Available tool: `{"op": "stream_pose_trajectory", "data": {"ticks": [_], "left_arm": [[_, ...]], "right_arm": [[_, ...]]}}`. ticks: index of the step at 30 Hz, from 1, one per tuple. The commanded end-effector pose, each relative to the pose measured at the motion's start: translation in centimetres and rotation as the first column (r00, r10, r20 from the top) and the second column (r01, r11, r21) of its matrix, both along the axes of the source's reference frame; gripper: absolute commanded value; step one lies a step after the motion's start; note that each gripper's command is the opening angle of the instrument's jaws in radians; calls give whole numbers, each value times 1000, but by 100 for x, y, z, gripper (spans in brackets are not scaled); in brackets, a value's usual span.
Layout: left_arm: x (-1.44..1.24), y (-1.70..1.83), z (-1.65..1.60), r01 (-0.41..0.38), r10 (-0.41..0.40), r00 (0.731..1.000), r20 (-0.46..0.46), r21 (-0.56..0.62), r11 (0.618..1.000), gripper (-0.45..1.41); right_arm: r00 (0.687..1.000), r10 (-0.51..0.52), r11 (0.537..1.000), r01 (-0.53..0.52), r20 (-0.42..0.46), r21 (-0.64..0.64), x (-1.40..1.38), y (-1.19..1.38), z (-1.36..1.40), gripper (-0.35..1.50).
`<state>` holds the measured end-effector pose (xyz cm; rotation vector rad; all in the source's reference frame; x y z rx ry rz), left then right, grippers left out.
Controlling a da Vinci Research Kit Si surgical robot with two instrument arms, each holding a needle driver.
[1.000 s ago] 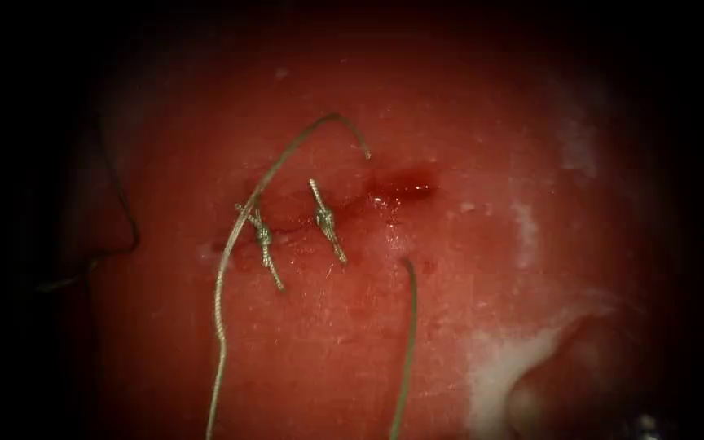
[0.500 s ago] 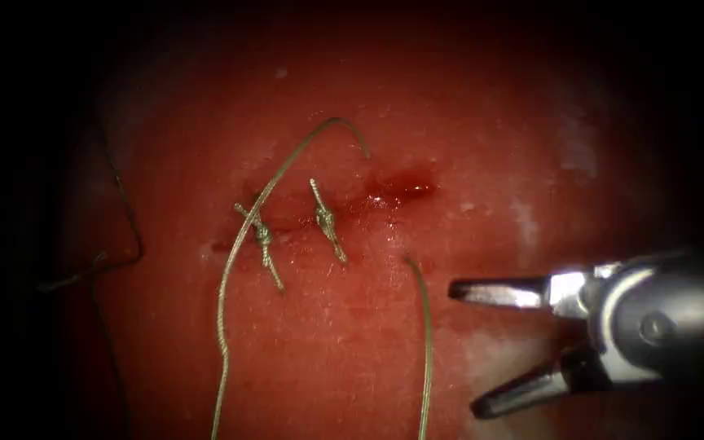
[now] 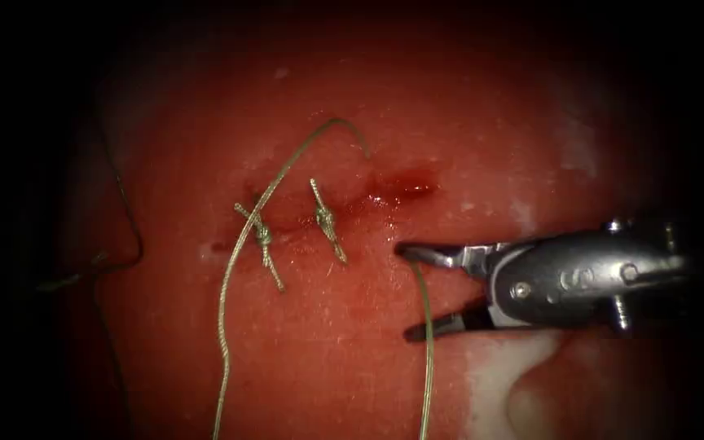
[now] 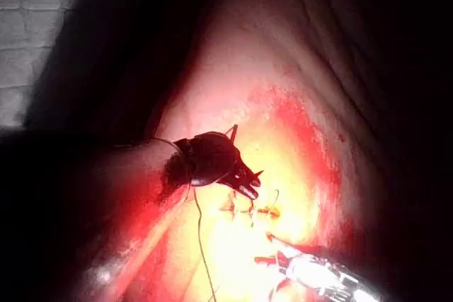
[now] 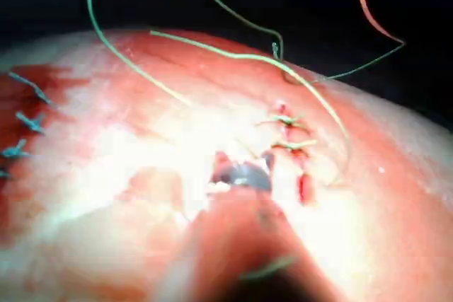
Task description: Wound Closure
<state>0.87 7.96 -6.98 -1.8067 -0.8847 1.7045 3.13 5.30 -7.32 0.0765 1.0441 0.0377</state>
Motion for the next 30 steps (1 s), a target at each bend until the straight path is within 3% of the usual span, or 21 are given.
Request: {"op": "stream_pose_trajectory", "data": {"ticks": [1, 2, 10, 14, 30], "left_arm": [[-6, -2, 6, -1, 1, 1000, 1, 1, 1000, -35], [-6, -2, 6, -1, 1, 1000, 1, 1, 1000, -35], [-6, -2, 6, -1, 1, 1000, 1, 1, 1000, -35], [-6, -2, 6, -1, 1, 1000, 1, 1, 1000, -35], [-6, -2, 6, -1, 1, 1000, 1, 0, 1000, -35]], "right_arm": [[1000, -21, 1000, 21, 5, 8, 4, -4, 5, -18], [999, -48, 999, 47, 9, 28, -2, -3, 4, -35], [995, -97, 993, 96, 7, 63, 7, -13, -33, -35], [976, -215, 972, 216, -26, 93, 18, -31, -66, -35], [920, -388, 912, 391, -46, 125, 33, -68, -108, -35]]}}
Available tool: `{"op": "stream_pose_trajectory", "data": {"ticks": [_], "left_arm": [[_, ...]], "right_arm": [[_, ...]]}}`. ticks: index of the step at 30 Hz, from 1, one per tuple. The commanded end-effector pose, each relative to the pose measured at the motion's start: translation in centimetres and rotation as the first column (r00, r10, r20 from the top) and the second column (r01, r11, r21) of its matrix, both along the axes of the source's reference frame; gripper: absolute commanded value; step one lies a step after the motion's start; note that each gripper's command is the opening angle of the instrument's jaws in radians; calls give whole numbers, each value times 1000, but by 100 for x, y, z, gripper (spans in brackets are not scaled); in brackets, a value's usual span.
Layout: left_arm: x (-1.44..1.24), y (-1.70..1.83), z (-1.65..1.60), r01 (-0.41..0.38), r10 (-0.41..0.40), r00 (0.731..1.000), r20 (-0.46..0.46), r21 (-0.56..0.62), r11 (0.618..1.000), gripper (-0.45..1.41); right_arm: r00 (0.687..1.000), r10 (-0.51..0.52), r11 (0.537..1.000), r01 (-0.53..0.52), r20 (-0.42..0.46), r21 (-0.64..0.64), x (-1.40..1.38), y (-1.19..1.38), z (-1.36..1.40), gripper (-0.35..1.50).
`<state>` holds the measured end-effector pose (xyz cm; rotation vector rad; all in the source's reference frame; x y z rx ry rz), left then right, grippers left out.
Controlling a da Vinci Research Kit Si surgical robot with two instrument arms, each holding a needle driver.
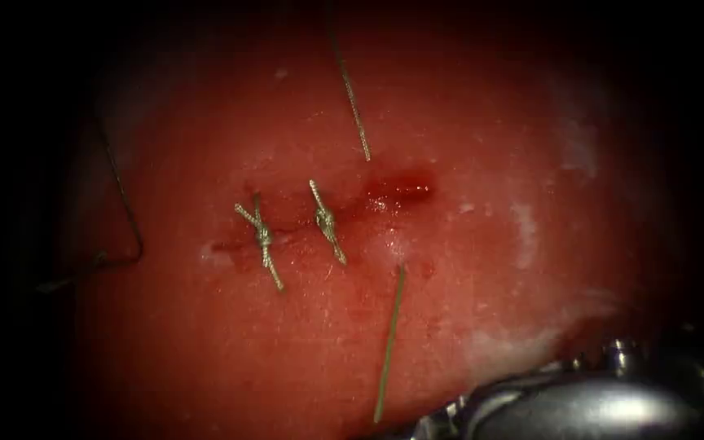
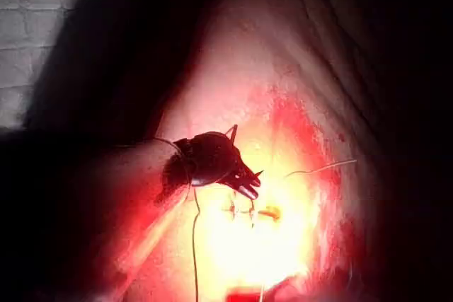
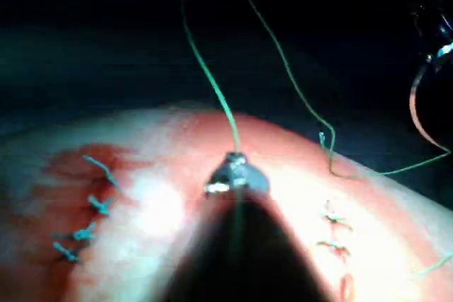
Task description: Wound Closure
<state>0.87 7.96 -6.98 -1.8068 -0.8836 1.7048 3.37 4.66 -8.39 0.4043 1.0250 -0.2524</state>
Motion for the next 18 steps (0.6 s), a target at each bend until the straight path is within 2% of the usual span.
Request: {"op": "stream_pose_trajectory", "data": {"ticks": [1, 8, 9, 10, 11, 12, 13, 16, 17, 18], "left_arm": [[-5, -2, 6, -1, 1, 1000, 1, 1, 1000, -35], [-5, -2, 6, -2, 2, 1000, 2, 1, 1000, -35], [-5, -2, 6, -2, 2, 1000, 2, 1, 1000, -35], [-5, -2, 6, -2, 2, 1000, 2, 1, 1000, -35], [-5, -2, 6, -2, 2, 1000, 2, 1, 1000, -35], [-5, -2, 6, -2, 2, 1000, 1, 7, 1000, -35], [-5, -2, 6, -2, 2, 1000, 1, 6, 1000, -35], [-5, -2, 7, -2, 2, 1000, 1, 6, 1000, -35], [-6, -3, 8, -1, 1, 1000, 0, 5, 1000, -35], [-7, -3, 9, 0, 0, 1000, -1, 4, 1000, -35]], "right_arm": [[1000, -18, 1000, 18, -11, 2, 10, -8, -4, -35], [997, -61, 998, 61, -37, -1, 20, -15, -34, -35], [999, -35, 999, 35, -21, -12, 21, -12, -36, -10], [1000, -16, 999, 16, -7, -45, 20, -6, -37, 57], [1000, 30, 997, -30, -1, -72, 17, 1, -37, 101], [998, 69, 994, -69, -2, -85, 15, 7, -37, 119], [992, 124, 988, -124, -10, -93, 8, 18, -37, 133], [967, 249, 964, -253, -60, -86, -13, 50, -38, 133], [946, 315, 943, -321, -72, -86, -26, 66, -32, 136], [938, 337, 935, -343, -76, -85, -32, 71, -27, 136]]}}
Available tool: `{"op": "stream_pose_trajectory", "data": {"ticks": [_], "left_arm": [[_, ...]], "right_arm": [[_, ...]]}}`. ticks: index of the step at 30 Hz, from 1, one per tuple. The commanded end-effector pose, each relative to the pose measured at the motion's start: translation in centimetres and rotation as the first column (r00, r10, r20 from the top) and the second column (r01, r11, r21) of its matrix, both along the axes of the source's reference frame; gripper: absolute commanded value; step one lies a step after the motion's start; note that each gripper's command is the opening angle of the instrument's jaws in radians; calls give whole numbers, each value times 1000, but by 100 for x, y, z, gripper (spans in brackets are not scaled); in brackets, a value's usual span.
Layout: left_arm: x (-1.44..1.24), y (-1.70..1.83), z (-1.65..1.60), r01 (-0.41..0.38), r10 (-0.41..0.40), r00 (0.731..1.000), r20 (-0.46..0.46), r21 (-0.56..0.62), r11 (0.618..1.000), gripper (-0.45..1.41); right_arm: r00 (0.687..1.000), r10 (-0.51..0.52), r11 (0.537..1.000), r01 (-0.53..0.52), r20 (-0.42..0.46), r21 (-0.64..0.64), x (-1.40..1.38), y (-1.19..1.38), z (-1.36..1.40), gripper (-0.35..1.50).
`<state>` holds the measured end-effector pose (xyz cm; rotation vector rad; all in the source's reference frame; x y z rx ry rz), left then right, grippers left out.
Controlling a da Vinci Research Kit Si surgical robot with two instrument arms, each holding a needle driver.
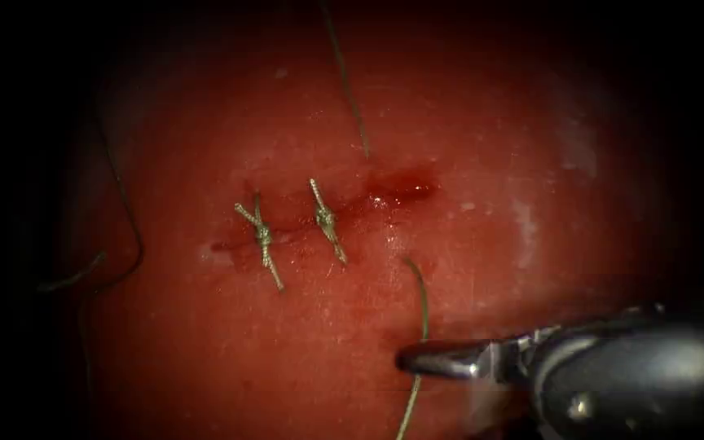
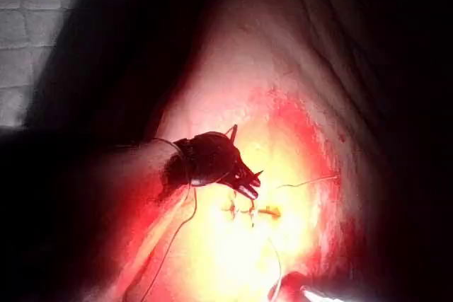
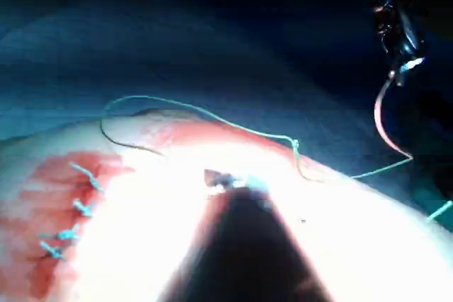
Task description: Wound Closure
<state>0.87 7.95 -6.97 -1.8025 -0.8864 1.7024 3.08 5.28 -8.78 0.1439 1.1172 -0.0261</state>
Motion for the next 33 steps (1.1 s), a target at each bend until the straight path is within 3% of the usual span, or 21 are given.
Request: {"op": "stream_pose_trajectory", "data": {"ticks": [1, 6, 8, 11, 16, 17, 19, 20, 21, 22, 24, 33], "left_arm": [[-7, -3, 8, 0, 0, 1000, 0, -1, 1000, -35], [-10, -5, 10, -4, 4, 1000, 2, 2, 1000, -35], [-11, -5, 11, -5, 5, 1000, 1, 7, 1000, -35], [-10, -5, 11, -5, 5, 1000, 1, 7, 1000, -35], [-12, -5, 12, -3, 3, 1000, 0, 6, 1000, -35], [-12, -5, 12, -3, 3, 1000, 0, 6, 1000, -35], [-12, -5, 12, -3, 3, 1000, 0, 6, 1000, -35], [-12, -6, 12, -3, 3, 1000, 0, 6, 1000, -35], [-12, -6, 12, -3, 3, 1000, 0, 6, 1000, -35], [-12, -5, 12, -3, 3, 1000, 0, 6, 1000, -35], [-12, -6, 12, -3, 3, 1000, 0, 6, 1000, -35], [-12, -5, 12, -3, 3, 1000, 0, 6, 1000, -35]], "right_arm": [[999, 49, 999, -49, 1, -4, -9, 13, 18, 138], [998, 68, 998, -68, 16, -11, -28, 17, 62, 133], [996, 86, 995, -84, 35, -48, -19, 13, 108, 131], [995, 92, 994, -89, 44, -60, -11, 11, 124, 131], [994, 99, 994, -96, 48, -61, 2, 12, 125, 121], [994, 102, 993, -99, 49, -62, 6, 10, 125, 104], [993, 105, 993, -102, 51, -63, 11, 8, 125, 91], [993, 105, 993, -102, 51, -63, 15, 6, 125, 54], [993, 105, 993, -102, 51, -63, 15, 6, 125, 54], [995, 87, 995, -85, 39, -53, 16, 5, 125, 9], [999, 41, 999, -41, 8, -32, 12, 4, 125, -35], [1000, 6, 1000, -5, 22, -19, 8, -5, 116, -35]]}}
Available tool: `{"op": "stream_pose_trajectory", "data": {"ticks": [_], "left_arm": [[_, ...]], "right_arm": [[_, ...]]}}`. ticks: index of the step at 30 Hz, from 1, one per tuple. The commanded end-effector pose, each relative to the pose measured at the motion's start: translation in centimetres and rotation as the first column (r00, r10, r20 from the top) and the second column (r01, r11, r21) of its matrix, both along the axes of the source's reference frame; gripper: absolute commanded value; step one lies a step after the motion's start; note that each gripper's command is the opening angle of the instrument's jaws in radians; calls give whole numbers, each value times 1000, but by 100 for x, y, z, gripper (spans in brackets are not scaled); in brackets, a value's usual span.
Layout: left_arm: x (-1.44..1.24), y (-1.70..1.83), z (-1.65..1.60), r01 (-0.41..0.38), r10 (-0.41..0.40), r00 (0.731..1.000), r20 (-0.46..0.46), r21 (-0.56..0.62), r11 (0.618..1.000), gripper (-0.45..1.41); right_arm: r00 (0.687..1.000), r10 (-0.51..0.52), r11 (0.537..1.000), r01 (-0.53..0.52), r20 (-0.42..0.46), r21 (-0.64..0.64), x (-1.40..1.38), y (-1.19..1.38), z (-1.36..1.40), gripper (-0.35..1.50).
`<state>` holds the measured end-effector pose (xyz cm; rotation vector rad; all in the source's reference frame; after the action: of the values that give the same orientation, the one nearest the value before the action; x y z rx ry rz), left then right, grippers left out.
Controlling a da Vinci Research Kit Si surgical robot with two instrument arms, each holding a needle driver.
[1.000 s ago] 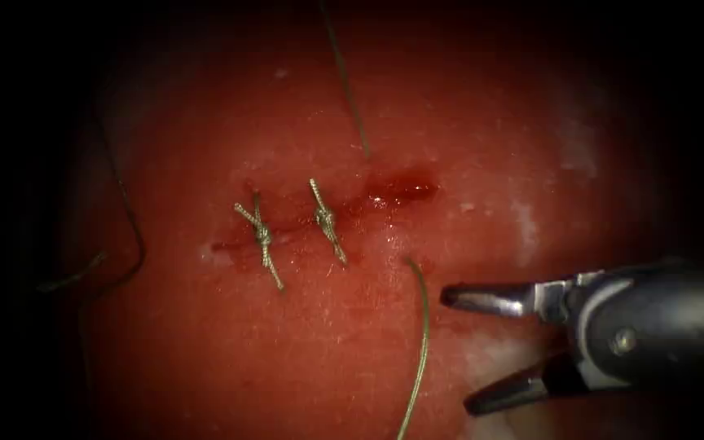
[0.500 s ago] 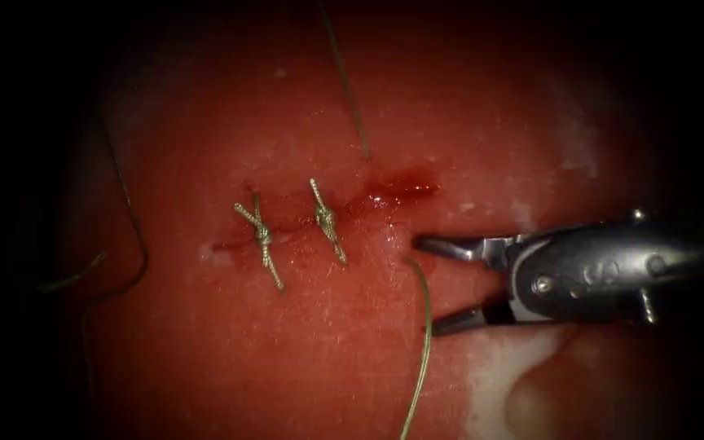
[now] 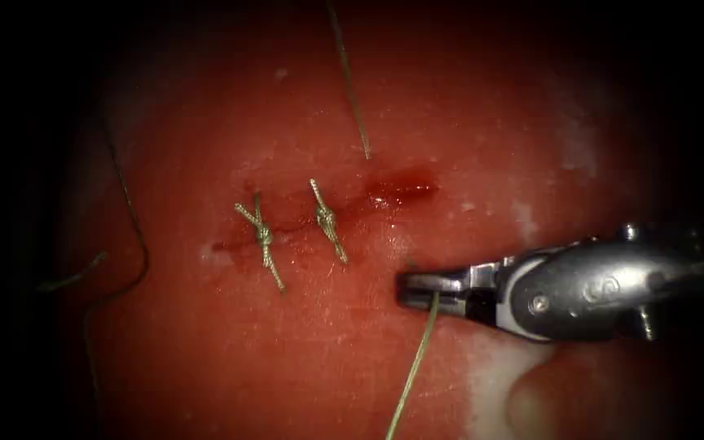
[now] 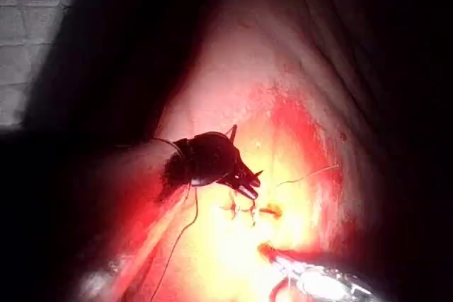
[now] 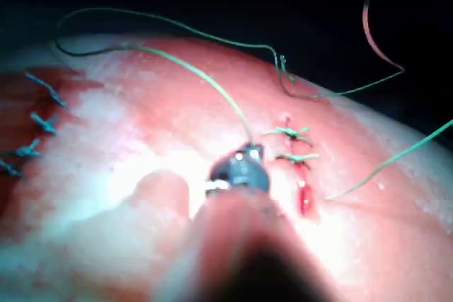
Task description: Wound Closure
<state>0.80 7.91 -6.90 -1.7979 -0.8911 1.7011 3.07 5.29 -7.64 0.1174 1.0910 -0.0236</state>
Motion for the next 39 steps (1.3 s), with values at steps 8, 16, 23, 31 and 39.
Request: {"op": "stream_pose_trajectory", "data": {"ticks": [8, 16, 23, 31, 39], "left_arm": [[-6, -2, 6, -1, 1, 1000, 1, 1, 1000, -35], [-6, -2, 6, -1, 1, 1000, 1, 1, 1000, -35], [-6, -2, 6, -1, 1, 1000, 1, 1, 1000, -35], [-7, -2, 7, 0, 0, 1000, 1, 0, 1000, -35], [-20, 3, 29, 63, -65, 994, -88, -21, 998, -35]], "right_arm": [[985, -171, 984, 173, -37, 53, 24, -36, -23, -35], [969, -236, 968, 241, -69, 71, 31, -48, -43, -35], [944, -318, 942, 325, -92, 80, 45, -69, -62, -35], [962, -260, 963, 265, -82, 56, 49, -60, -62, 5], [989, -99, 995, 99, 114, 3, -8, -11, -57, 126]]}}
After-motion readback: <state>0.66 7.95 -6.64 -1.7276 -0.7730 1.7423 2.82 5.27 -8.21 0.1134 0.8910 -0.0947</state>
